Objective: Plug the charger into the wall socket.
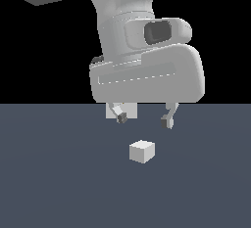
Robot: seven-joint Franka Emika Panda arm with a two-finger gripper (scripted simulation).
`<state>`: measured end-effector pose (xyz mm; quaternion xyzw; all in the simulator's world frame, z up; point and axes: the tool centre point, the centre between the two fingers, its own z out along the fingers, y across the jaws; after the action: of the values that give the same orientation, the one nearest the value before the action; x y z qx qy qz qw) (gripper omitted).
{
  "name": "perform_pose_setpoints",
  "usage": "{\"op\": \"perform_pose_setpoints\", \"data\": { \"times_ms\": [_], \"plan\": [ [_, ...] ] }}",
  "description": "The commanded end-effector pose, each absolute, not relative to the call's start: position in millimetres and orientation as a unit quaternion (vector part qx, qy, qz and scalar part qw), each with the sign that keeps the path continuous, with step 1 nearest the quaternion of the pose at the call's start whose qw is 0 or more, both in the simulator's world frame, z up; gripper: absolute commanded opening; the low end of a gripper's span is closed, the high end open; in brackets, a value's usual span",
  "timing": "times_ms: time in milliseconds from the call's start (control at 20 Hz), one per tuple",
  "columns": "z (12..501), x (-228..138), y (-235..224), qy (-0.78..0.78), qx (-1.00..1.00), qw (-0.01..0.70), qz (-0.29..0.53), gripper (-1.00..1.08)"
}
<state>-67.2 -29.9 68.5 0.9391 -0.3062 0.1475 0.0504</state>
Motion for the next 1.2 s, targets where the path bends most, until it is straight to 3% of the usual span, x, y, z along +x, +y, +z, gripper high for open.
{"op": "perform_pose_setpoints", "data": {
  "times_ms": [0, 500, 1150],
  "plan": [
    [65, -69, -31, -0.315, 0.936, 0.052, 0.151, 1.00],
    [59, -70, -31, -0.319, 0.934, 0.052, 0.152, 1.00],
    [14, -71, -31, -0.321, 0.933, 0.052, 0.152, 1.00]
  ]
}}
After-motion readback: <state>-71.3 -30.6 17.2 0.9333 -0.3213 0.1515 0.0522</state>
